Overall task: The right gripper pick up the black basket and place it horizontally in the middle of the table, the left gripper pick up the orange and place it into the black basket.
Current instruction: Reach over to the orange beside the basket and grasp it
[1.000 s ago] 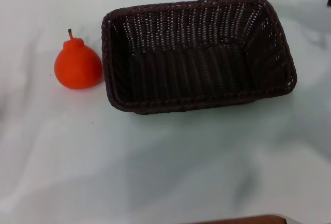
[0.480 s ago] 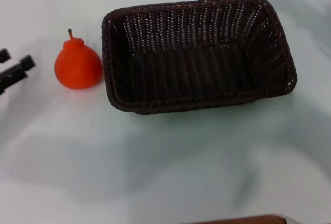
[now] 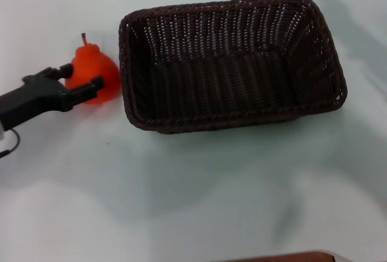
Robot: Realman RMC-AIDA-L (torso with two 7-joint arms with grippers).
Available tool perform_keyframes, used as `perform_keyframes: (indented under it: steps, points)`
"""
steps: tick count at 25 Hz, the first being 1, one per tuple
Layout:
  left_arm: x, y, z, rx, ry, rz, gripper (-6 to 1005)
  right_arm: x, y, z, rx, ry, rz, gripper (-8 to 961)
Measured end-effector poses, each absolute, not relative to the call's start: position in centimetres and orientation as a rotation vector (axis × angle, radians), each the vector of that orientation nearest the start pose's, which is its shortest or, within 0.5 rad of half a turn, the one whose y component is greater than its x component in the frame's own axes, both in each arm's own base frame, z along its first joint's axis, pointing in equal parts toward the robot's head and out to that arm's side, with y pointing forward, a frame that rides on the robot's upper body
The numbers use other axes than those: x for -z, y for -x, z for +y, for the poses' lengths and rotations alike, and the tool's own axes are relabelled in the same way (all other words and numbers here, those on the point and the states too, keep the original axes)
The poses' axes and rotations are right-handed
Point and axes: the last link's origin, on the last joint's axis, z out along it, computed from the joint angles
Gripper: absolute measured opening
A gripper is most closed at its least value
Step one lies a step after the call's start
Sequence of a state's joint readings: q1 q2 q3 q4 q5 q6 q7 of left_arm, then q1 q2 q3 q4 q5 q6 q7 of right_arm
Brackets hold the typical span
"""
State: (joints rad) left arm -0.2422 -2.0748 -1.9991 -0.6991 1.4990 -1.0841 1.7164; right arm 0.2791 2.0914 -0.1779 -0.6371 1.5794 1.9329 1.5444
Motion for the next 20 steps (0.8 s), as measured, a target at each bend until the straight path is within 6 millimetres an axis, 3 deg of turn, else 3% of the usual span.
perform_keyframes:
  steps: [5, 16, 18, 20]
  points:
    - [2.97, 31.36, 31.4, 0.586, 2.324, -0.921, 856, -10.73, -31.36, 24.05, 0.654, 0.67, -1.644, 688]
    - [2.89, 31.86, 31.57, 0.549, 2.279, -0.919, 770, -10.22, -31.82, 23.75, 0.659, 0.691, -1.592, 681]
    - [2.95, 31.96, 31.58, 0.543, 2.272, -0.925, 521, -10.19, -31.83, 23.73, 0.659, 0.69, -1.578, 680]
    - [2.98, 32.01, 31.61, 0.541, 2.269, -0.926, 442, -10.17, -31.83, 23.72, 0.658, 0.69, -1.575, 679]
